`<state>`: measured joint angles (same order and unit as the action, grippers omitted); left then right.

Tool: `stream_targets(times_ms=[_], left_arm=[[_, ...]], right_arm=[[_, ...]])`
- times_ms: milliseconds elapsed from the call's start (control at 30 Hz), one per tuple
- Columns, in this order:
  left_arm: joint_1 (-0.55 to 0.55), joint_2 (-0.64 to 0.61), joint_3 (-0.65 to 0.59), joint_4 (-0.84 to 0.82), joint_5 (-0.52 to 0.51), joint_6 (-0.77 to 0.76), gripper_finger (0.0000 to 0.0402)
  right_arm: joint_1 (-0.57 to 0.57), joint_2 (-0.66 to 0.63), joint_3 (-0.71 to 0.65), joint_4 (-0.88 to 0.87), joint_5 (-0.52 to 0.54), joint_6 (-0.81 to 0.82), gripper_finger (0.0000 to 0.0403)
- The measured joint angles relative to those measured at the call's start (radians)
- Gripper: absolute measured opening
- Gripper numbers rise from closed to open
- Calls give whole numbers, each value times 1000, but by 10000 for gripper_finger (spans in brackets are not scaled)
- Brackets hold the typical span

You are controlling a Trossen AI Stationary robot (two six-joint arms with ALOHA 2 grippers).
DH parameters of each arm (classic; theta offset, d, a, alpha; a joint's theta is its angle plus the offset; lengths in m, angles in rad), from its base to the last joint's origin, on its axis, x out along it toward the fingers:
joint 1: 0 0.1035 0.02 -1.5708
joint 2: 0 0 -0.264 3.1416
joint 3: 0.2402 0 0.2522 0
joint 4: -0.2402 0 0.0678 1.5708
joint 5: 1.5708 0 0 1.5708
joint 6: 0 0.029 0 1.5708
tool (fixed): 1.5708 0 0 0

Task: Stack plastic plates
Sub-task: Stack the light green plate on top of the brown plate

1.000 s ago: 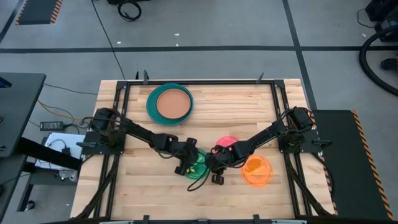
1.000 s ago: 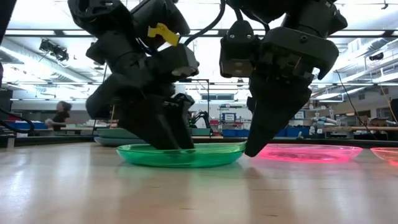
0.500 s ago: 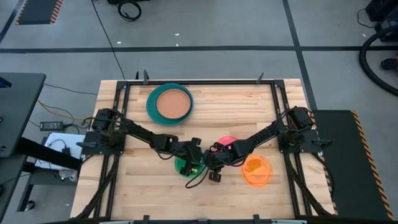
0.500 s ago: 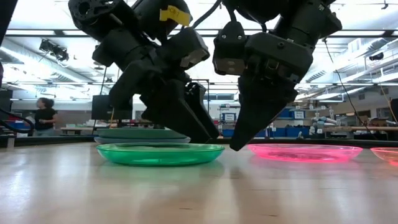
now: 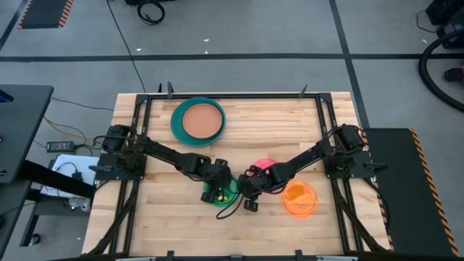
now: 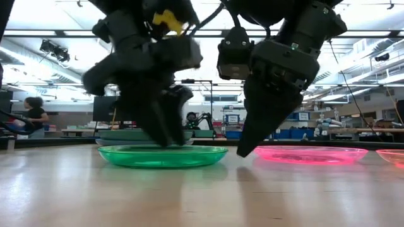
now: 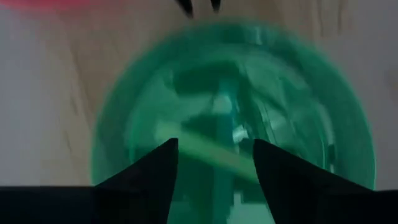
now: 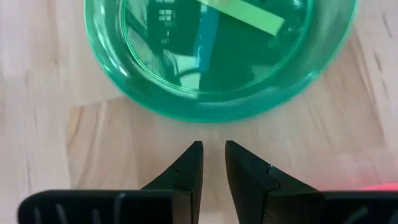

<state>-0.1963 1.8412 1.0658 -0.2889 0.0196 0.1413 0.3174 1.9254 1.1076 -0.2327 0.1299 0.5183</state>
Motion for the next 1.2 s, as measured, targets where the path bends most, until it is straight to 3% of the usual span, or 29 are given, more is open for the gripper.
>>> stream_targets(times_ms=[333,600,1200], left_arm=[[1,0,-26,-42,1,-32,217],[0,7,-26,-24,2,-33,217],[-4,27,-27,239,3,-17,217]], right_arm=[[19,37,-13,103,83,-43,79],[22,32,-140,371,88,-15,79],[36,33,-145,389,109,-69,79]])
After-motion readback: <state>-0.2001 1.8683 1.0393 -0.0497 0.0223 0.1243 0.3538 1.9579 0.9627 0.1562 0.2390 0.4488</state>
